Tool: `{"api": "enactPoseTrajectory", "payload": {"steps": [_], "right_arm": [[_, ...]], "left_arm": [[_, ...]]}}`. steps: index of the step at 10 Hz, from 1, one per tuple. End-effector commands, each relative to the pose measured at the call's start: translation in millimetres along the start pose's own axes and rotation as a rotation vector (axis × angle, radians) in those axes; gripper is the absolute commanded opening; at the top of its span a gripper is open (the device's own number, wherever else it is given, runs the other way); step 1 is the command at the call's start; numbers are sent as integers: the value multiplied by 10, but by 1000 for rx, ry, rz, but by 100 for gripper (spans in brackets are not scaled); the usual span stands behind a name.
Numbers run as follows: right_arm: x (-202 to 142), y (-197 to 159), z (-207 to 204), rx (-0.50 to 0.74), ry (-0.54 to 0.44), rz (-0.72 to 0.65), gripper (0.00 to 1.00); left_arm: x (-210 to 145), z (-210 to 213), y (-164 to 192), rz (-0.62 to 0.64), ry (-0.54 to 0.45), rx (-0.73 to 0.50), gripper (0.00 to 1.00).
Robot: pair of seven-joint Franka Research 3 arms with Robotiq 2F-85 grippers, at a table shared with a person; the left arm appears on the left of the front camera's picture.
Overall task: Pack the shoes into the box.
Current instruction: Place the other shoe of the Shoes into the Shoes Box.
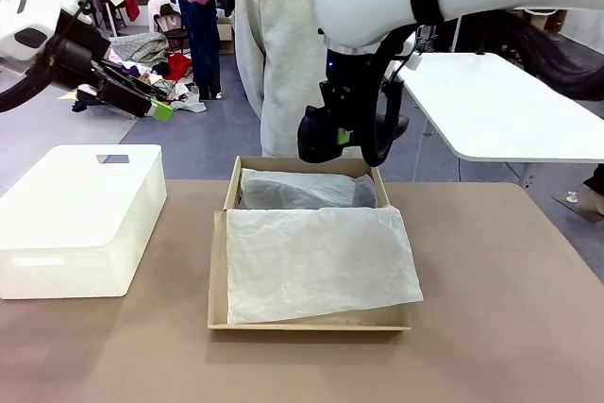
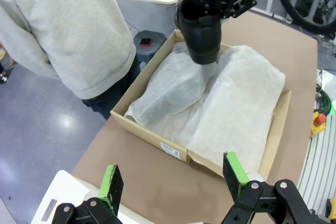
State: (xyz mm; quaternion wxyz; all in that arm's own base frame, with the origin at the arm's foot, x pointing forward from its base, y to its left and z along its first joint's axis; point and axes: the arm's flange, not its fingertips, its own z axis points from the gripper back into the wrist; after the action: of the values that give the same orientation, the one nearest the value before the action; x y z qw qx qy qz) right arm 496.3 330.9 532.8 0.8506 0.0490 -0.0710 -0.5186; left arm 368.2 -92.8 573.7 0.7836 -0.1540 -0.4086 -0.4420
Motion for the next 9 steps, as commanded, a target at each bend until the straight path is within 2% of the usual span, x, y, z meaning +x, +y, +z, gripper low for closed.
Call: {"api": "enactPoseTrajectory", "payload": {"steps": [1, 6, 7, 9], "right_arm": [[76, -55, 71, 1, -2, 6, 0], [55, -2, 5, -6, -3, -8, 0], [-60, 37, 17, -4, 26, -139, 0], [-364, 132, -36, -16, 80, -243, 0]], "left_arm": [[-11, -7, 12, -7, -13, -13, 100], [-11, -7, 12, -7, -13, -13, 100], [-11, -7, 12, -7, -13, -13, 100], [-11, -7, 12, -7, -13, -13, 100]]}}
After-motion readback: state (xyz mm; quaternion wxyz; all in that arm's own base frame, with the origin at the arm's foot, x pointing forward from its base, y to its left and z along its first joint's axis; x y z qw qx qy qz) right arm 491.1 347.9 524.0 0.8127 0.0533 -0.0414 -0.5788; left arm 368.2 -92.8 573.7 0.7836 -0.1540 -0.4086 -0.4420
